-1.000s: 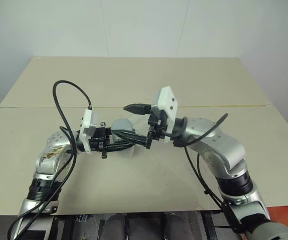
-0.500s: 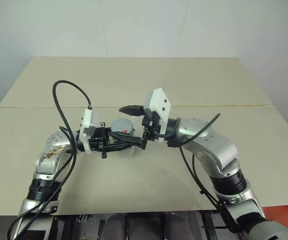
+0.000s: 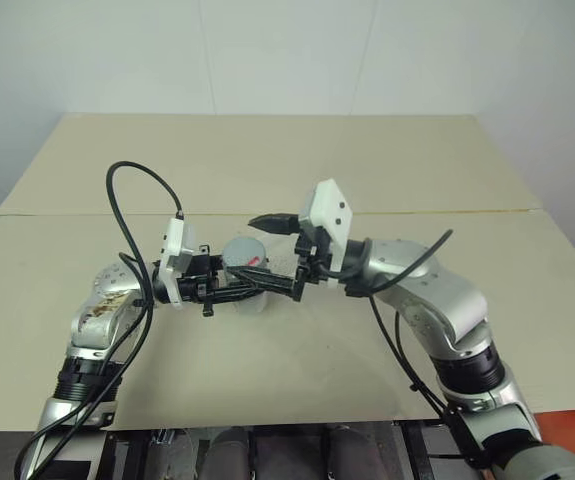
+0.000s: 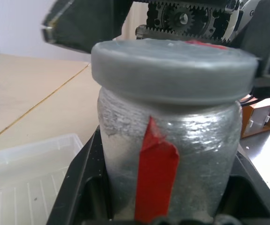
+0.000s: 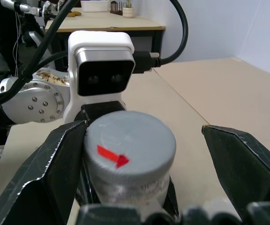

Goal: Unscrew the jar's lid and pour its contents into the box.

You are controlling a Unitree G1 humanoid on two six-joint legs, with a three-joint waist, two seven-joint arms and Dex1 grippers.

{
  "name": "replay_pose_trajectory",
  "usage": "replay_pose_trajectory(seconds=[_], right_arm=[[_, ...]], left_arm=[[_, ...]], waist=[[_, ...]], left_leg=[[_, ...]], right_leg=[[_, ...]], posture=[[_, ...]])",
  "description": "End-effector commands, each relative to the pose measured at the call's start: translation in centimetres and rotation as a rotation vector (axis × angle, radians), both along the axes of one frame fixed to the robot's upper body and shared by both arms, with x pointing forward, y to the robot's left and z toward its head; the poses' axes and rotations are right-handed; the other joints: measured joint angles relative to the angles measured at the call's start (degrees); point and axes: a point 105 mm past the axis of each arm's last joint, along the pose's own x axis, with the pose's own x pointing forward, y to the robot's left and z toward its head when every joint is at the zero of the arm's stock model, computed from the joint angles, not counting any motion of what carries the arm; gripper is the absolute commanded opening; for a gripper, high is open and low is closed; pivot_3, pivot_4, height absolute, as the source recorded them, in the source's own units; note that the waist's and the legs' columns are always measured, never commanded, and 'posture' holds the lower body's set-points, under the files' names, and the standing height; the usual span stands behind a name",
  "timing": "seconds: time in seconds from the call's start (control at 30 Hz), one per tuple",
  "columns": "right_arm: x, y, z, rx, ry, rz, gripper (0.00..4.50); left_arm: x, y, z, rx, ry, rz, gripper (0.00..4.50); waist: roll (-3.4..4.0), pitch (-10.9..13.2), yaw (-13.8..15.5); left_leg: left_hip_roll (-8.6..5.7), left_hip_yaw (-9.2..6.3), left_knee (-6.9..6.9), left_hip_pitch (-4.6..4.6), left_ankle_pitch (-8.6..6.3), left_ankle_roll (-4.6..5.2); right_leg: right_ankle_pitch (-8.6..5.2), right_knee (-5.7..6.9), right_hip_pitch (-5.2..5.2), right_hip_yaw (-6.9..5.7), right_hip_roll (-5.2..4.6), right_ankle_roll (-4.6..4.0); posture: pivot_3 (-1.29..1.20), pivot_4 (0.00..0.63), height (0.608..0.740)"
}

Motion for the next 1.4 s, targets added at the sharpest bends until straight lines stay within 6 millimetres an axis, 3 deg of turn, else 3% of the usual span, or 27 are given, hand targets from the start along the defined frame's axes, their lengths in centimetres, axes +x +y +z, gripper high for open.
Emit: replay_pose_trajectory(seconds=[0.03, 0.6, 0.77, 0.97, 1.4], right_arm=[[1.2, -2.2, 0.9, 0.021, -0.023, -0.101, 4.44], [1.6, -4.4, 0.6, 0.015, -0.012, -0.17, 4.44], [0.4, -4.6, 0.7, 0.01, -0.014, -0.094, 4.44], [-1.2, -2.9, 1.1, 0.041, -0.007, 0.023, 4.44], [-0.4, 0.9, 1.1, 0.023, -0.033, 0.058, 4.44]], left_arm=[[-0.4, 0.2, 1.2, -0.013, -0.057, -0.028, 1.94], [-0.2, 0.3, 1.2, -0.012, -0.062, -0.034, 1.94], [-0.2, 0.2, 1.2, -0.013, -0.063, -0.029, 1.94], [-0.2, 0.1, 1.1, -0.014, -0.064, -0.028, 1.94], [-0.1, -0.1, 1.2, -0.017, -0.073, -0.027, 1.94]], waist=[[0.0, 0.0, 0.0], [0.0, 0.0, 0.0], [0.0, 0.0, 0.0], [0.0, 0.0, 0.0], [0.0, 0.0, 0.0]], left_leg=[[0.0, 0.0, 0.0, 0.0, 0.0, 0.0], [0.0, 0.01, -0.01, 0.0, -0.04, 0.07], [0.0, 0.01, 0.0, 0.0, -0.06, 0.1], [0.0, -0.01, 0.01, 0.0, -0.07, 0.12], [-0.01, 0.0, 0.02, -0.02, -0.04, 0.07]], right_leg=[[0.0, 0.0, 0.0, 0.0, 0.0, 0.0], [0.0, -0.02, 0.0, 0.01, 0.0, 0.0], [0.0, -0.04, 0.0, 0.01, 0.0, 0.0], [0.0, -0.04, 0.01, 0.0, 0.0, 0.0], [0.0, 0.0, 0.01, 0.0, 0.0, 0.0]], posture=[[0.0, 0.15, 0.74], [0.0, 0.15, 0.74], [0.0, 0.15, 0.74], [0.0, 0.15, 0.74], [0.0, 0.15, 0.74]])
